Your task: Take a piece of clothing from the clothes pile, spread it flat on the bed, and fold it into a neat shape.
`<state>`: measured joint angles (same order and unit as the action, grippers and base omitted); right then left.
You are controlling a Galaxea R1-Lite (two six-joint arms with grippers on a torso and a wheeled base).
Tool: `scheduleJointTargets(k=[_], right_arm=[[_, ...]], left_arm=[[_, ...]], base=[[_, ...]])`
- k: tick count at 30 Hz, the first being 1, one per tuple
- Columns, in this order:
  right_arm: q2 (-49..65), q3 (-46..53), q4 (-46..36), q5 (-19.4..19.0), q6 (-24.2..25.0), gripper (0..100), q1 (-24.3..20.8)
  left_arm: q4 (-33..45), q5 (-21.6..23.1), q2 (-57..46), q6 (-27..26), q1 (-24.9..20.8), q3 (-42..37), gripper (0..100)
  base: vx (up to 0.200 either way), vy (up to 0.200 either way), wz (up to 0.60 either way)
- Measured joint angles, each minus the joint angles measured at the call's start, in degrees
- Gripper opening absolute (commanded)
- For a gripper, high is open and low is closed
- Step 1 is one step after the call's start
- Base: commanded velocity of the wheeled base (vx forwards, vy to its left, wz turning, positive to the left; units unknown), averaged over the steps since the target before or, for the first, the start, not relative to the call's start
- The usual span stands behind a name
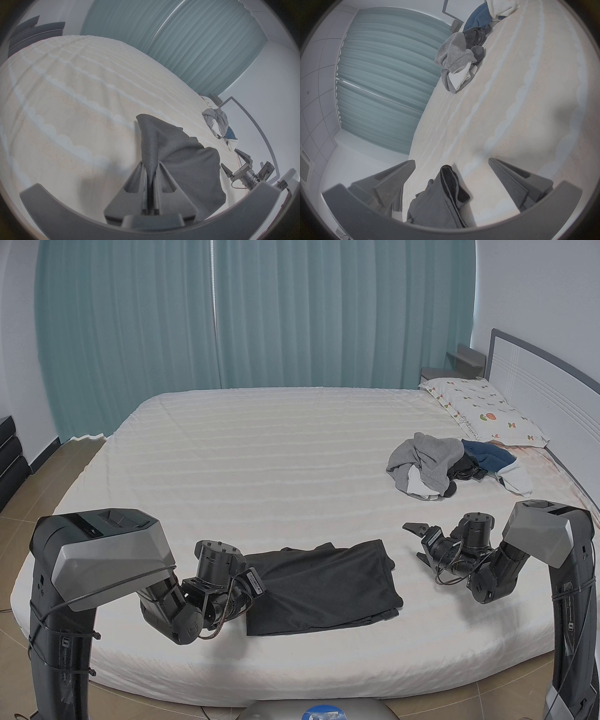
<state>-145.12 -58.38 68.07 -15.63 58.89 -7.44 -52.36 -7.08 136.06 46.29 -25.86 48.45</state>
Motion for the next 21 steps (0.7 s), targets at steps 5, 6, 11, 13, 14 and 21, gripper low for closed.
scheduleJointTargets(k=[5, 6, 11, 13, 14, 21], right_arm=[[0.0, 0.1, 0.0, 0.0, 0.0, 100, 0.0], [0.0, 0.1, 0.0, 0.0, 0.0, 100, 0.0], [0.0, 0.0, 0.0, 0.0, 0.0, 100, 0.0], [0.0, 0.0, 0.0, 0.0, 0.0, 100, 0.0], [0.0, 0.0, 0.0, -0.1, 0.0, 100, 0.0], [0.0, 0.1, 0.0, -0.8, 0.0, 100, 0.0]], left_arm=[[0.2, 0.0, -0.3, 0.0, 0.1, -0.1, 0], [0.2, 0.1, -0.3, 0.0, 0.2, -0.1, 0], [0.3, 0.1, -0.4, 0.0, 0.4, 0.1, 0], [0.3, 0.1, -0.4, -0.1, 0.5, 0.3, 0], [0.4, 0.1, -0.4, -0.1, 0.5, 0.3, 0], [0.3, 0.2, -0.6, 0.1, 0.9, -0.3, 0]], base=[[0.0, 0.0, 0.0], [0.0, 0.0, 0.0], [0.0, 0.0, 0.0], [0.0, 0.0, 0.0], [0.0, 0.0, 0.0], [0.0, 0.143, 0.0]])
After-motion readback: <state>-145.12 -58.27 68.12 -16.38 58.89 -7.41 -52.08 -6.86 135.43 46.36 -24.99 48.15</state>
